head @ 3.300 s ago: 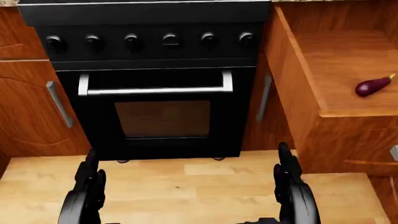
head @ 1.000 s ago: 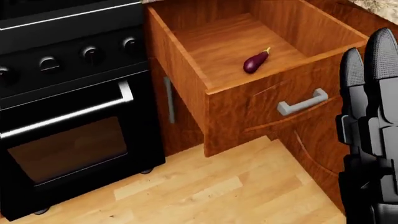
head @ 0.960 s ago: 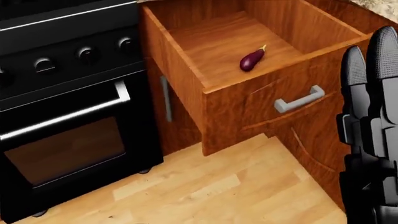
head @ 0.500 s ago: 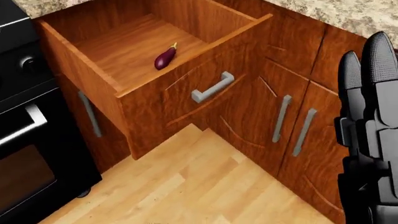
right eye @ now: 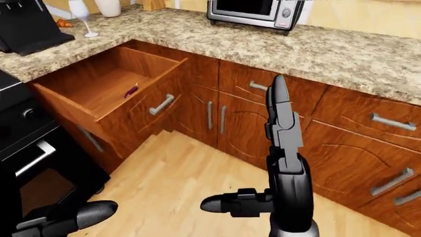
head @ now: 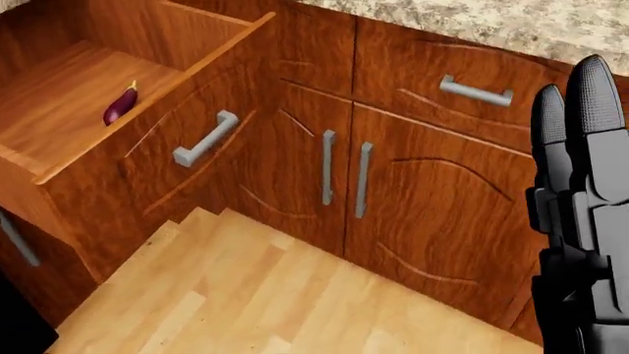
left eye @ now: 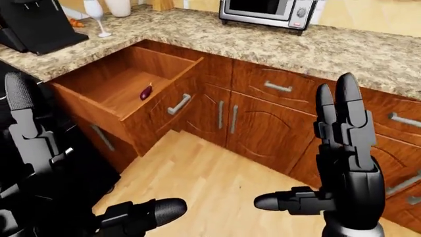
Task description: Close the right drawer.
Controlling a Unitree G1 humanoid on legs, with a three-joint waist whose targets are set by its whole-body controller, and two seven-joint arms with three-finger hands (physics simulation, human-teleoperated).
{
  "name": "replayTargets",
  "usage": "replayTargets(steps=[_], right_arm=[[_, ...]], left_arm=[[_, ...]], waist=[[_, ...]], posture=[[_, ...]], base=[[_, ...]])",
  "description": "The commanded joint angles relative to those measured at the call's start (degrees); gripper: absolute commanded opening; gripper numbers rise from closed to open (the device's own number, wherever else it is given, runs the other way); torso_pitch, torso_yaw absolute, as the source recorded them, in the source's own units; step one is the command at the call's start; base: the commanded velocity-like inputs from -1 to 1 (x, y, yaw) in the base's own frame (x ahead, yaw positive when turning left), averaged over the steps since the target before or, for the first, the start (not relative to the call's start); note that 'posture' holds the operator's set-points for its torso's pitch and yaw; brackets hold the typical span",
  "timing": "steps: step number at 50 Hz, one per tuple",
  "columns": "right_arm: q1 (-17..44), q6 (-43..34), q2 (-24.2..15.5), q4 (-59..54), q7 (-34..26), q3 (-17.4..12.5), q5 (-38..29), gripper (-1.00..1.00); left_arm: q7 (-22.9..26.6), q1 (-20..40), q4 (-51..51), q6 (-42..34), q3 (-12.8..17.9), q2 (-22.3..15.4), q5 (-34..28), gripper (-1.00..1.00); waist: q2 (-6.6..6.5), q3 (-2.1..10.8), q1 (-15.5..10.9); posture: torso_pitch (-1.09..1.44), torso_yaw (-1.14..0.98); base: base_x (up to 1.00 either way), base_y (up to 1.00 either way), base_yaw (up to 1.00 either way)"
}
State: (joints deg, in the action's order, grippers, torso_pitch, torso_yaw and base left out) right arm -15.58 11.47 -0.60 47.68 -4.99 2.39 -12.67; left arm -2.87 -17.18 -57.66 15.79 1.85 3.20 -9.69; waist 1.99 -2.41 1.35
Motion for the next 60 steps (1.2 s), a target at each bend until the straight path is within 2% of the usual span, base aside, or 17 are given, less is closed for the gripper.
replayTargets(steps=[1,8,11,12,14,21,25,26,30,33,34,35,41,49,52,55,60], right_arm=[[0.8,1.3,0.1,2.5,0.0,0.7,0.2,1.0],[0.9,1.4,0.2,2.4,0.0,0.6,0.2,1.0],[1.0,1.4,0.2,2.1,0.0,0.6,0.1,1.0],[1.0,1.4,0.1,2.1,0.0,0.6,0.2,1.0],[1.0,1.3,0.1,2.3,-0.1,0.7,0.1,1.0],[1.0,1.4,0.1,1.8,-0.2,0.9,0.1,1.0],[0.7,1.1,0.0,2.0,-0.6,1.3,0.5,1.0],[0.6,0.9,-0.1,2.1,-0.7,1.3,0.7,1.0],[0.3,0.6,-0.2,2.8,-1.2,1.5,1.2,1.0],[0.1,0.4,-0.3,3.2,-1.6,1.7,1.6,1.0],[0.2,0.5,-0.3,3.2,-1.6,1.6,1.7,1.0],[0.1,0.8,-0.3,3.3,-1.5,1.6,1.7,1.0],[0.1,-0.5,-0.3,4.3,-1.9,1.9,3.1,1.0],[0.0,-1.1,-0.5,4.7,-2.2,2.6,4.2,1.0],[0.1,-1.3,-0.6,4.6,-2.2,2.6,4.2,1.0],[0.1,-1.4,-0.6,4.6,-2.3,2.6,4.2,1.0],[0.1,-1.2,-0.6,4.1,-2.2,2.4,4.4,1.0]], left_arm=[[-0.4,0.4,-2.3,1.0,0.5,-0.2,0.2,1.0],[-0.4,0.3,-2.2,1.1,0.6,-0.1,0.2,1.0],[-0.4,0.3,-2.2,1.1,0.6,-0.1,0.3,1.0],[-0.4,0.3,-2.1,1.1,0.6,-0.1,0.3,1.0],[-0.4,0.3,-2.1,1.1,0.6,-0.1,0.3,1.0],[-0.3,0.5,-2.3,0.7,0.9,-0.1,0.7,1.0],[-0.2,0.4,-2.3,0.8,0.8,0.0,0.7,1.0],[-0.3,0.5,-2.3,0.7,0.9,0.0,0.7,1.0],[-0.3,0.5,-2.2,0.7,0.8,-0.1,0.7,1.0],[-0.3,0.4,-2.2,0.7,0.8,-0.1,0.8,1.0],[-0.3,0.4,-2.2,0.7,0.7,-0.1,0.8,1.0],[-0.3,0.5,-2.2,0.6,0.8,-0.1,0.8,1.0],[-0.2,0.6,-2.3,0.3,1.2,-0.1,1.2,1.0],[-0.1,0.4,-2.3,0.5,1.1,0.0,1.3,1.0],[-0.1,0.5,-2.2,0.5,1.1,0.0,1.3,1.0],[-0.1,0.4,-2.1,0.6,1.1,0.0,1.2,1.0],[-0.1,0.4,-2.1,0.5,0.9,0.0,1.1,1.0]], waist=[[0.19,0.37,0.0],[-3.93,-1.43,-0.9],[-8.22,-0.4,-1.7],[-5.71,-1.27,-2.1],[-6.3,-0.84,-1.5],[-2.04,-0.42,-1.7],[3.01,0.6,-0.8],[0.83,0.05,-0.5],[-0.04,-0.04,-1.2],[-5.98,-2.12,-0.8],[-8.65,-0.94,-1.3],[-5.98,-1.59,-2.5],[0.27,0.23,-2.8],[-1.97,1.73,-1.4],[-2.13,0.47,-1.3],[-5.53,0.78,-1.4],[-4.05,0.05,-1.6]], posture=[[0.0,0.0],[0.0,0.0],[0.0,0.0],[0.0,0.0],[0.0,0.0],[0.0,0.0],[0.0,0.0],[0.0,0.0],[0.0,0.0],[0.0,0.0],[0.0,0.0],[0.0,0.0],[0.0,0.0],[0.0,0.0],[0.0,0.0],[0.0,0.0],[0.0,0.0]], base=[[0.0,0.0,-0.55],[0.0,0.0,-0.54],[0.0,0.0,-0.54],[0.0,0.0,-0.54],[0.0,0.0,-0.54],[0.0,0.0,-0.54],[0.0,0.0,-0.53],[0.0,0.0,-0.49],[0.0,-0.12,-0.36],[0.0,-0.48,0.0],[0.0,-0.46,0.0],[0.0,-0.24,0.0],[0.0,0.0,0.0],[0.0,0.02,0.0],[0.0,0.11,0.0],[0.0,0.11,0.0],[0.0,0.11,0.0]])
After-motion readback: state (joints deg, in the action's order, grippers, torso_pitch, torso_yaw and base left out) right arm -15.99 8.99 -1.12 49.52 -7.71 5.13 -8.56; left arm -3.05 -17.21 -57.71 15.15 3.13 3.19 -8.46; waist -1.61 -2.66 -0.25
